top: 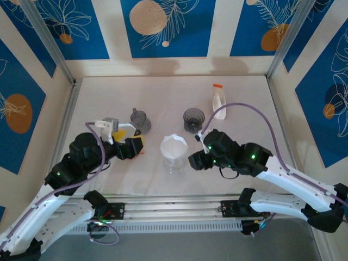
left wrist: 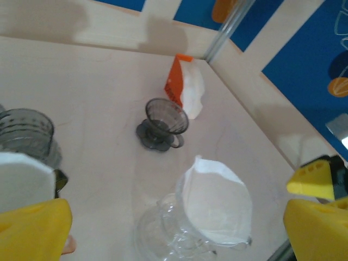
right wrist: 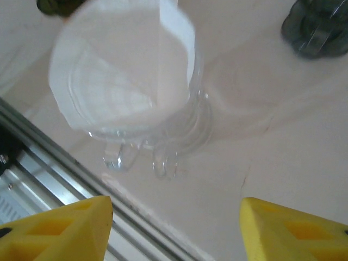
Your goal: Place the coffee filter in the dripper
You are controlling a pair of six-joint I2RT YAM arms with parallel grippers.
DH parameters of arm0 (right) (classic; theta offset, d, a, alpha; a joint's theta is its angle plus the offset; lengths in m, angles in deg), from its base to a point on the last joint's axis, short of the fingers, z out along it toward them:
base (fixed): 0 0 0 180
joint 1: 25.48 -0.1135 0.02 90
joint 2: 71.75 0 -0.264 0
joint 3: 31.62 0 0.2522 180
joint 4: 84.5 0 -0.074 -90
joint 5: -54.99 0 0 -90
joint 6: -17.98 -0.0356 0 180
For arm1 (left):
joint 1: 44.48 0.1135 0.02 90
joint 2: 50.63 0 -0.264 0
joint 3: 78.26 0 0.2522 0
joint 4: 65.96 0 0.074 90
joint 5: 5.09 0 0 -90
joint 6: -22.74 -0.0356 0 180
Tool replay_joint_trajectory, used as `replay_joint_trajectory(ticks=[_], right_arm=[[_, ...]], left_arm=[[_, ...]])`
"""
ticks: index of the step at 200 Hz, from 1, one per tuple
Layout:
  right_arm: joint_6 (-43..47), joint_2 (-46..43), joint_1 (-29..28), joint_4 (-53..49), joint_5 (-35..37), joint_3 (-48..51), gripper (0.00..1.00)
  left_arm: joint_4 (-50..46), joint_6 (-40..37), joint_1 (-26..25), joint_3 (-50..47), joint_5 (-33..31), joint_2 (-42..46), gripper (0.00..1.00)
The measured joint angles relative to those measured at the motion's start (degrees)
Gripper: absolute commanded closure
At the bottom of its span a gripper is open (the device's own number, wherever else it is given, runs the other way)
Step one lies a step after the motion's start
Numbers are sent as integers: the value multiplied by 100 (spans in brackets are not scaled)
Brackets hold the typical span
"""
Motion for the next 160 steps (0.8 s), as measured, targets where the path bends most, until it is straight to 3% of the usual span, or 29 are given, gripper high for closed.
replay_joint_trajectory(ticks=[84, 160], right_arm=[[-341, -560, -927, 1222, 192, 1937, 37], [-638, -656, -1626, 2522, 542, 3220, 43]], left_arm=[[-66, 127, 0, -675, -979, 726, 0], [57, 129, 0, -844, -1268, 859, 0]])
